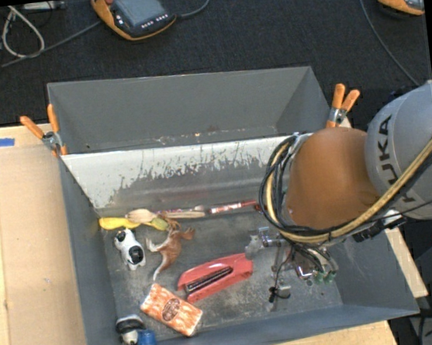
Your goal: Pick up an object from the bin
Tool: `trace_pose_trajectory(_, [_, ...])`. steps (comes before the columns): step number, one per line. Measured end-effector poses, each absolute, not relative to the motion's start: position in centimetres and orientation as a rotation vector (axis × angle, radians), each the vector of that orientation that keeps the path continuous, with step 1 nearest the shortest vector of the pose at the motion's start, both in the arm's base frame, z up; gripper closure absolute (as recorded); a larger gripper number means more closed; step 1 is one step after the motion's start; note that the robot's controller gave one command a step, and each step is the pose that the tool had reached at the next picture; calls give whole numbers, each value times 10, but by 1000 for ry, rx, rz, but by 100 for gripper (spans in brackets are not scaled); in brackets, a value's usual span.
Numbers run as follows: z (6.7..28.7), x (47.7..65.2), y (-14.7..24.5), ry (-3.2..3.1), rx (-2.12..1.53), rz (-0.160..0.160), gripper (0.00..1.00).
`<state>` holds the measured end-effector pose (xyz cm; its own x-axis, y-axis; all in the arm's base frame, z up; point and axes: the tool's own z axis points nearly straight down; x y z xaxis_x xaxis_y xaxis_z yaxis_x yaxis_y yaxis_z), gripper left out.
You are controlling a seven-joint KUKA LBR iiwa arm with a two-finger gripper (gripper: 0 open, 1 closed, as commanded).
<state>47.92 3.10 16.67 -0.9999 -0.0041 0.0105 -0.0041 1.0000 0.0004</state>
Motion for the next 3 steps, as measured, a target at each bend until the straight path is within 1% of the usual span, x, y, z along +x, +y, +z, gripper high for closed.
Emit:
trace_pose_trajectory(1, [171,481,31,-3139,4,-1,0])
trace_pose_trajectory(2, [129,528,69,-3137,22,-4,0])
trace_pose_trajectory(3, [151,547,72,-3129,256,0,0])
